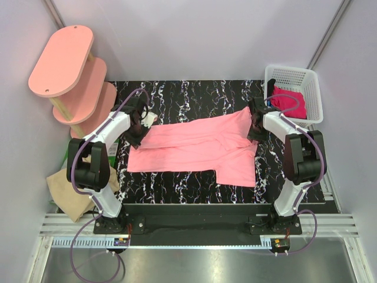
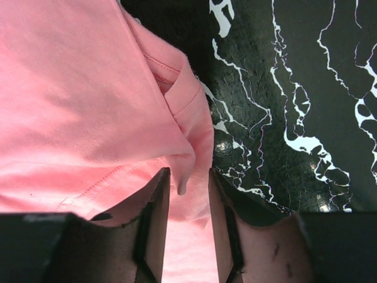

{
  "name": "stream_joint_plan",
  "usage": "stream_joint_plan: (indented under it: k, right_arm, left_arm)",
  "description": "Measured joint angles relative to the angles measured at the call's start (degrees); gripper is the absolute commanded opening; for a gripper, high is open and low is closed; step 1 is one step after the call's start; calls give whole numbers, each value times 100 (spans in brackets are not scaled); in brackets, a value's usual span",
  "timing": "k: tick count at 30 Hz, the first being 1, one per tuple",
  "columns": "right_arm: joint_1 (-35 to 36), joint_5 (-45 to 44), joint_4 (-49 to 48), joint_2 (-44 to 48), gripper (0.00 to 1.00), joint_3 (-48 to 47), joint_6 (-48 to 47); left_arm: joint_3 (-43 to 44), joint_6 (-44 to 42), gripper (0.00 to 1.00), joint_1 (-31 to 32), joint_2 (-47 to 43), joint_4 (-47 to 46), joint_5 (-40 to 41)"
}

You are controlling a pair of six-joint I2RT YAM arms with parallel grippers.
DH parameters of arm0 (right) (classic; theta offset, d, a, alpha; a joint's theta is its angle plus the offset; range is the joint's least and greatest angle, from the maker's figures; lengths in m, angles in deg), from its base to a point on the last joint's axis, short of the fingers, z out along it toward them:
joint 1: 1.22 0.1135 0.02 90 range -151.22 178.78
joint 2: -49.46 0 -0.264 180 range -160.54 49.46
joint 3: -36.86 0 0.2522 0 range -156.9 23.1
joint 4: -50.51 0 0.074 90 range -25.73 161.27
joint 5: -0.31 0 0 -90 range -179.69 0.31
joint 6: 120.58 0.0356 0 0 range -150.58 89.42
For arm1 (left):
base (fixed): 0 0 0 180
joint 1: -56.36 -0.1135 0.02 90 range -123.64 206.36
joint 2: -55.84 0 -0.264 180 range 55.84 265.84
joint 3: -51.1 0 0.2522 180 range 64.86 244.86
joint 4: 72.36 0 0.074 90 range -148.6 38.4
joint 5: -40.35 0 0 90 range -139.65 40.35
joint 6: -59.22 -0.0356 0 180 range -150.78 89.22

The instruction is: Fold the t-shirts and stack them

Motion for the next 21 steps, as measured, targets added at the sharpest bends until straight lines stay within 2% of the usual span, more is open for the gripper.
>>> stream_joint_plan:
  k: [4,9,11,21]
  right_arm:
    - [0,2,-2,0,18,0,-2]
    - [0,4,-2,0,7,0,24]
    - [0,7,-2,0,0,0,26]
    - [0,76,37,249,0,-52,42]
  left_arm:
    - [-9,0,0,0,-2,0,0]
    - [-28,-2,0,0,-2,-2,-2]
    - [-37,0,0,0,-2,0,-2]
    - [98,2,0,-2,-4,98,20]
